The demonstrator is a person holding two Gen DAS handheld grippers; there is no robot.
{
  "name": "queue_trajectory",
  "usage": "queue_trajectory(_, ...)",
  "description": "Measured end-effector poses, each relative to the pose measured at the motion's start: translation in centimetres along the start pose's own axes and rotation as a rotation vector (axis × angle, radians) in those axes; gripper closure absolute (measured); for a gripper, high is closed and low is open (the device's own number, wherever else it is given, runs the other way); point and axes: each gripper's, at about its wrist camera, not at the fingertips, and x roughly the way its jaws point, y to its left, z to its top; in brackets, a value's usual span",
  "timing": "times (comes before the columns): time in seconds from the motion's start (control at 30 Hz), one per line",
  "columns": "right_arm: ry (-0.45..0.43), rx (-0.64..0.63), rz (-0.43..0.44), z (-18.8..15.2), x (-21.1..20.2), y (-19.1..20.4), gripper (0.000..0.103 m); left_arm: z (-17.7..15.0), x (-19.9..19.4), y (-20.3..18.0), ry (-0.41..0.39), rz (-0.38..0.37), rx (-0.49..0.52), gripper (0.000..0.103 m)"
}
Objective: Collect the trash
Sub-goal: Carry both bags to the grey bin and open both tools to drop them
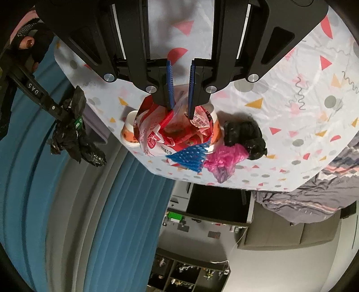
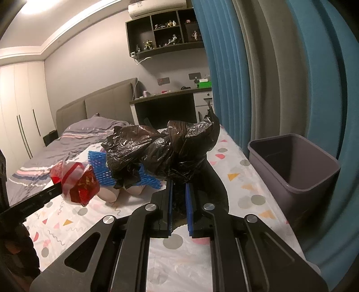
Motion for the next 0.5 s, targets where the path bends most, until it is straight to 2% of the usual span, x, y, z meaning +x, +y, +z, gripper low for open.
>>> queue_trajectory(0.27,-0.03,0.014,-0.025,0.4,-1.1,-1.3,0.092,0.8,-0.1,-1.7,-0.018,-0.025,0.023,0.092)
queue_trajectory(0.5,-0.058,0.027,-0.068,1.1,-1.8,-3.1,0.092,2.0,1.8,-5.7,-0.022,-0.085,0.08,0.092)
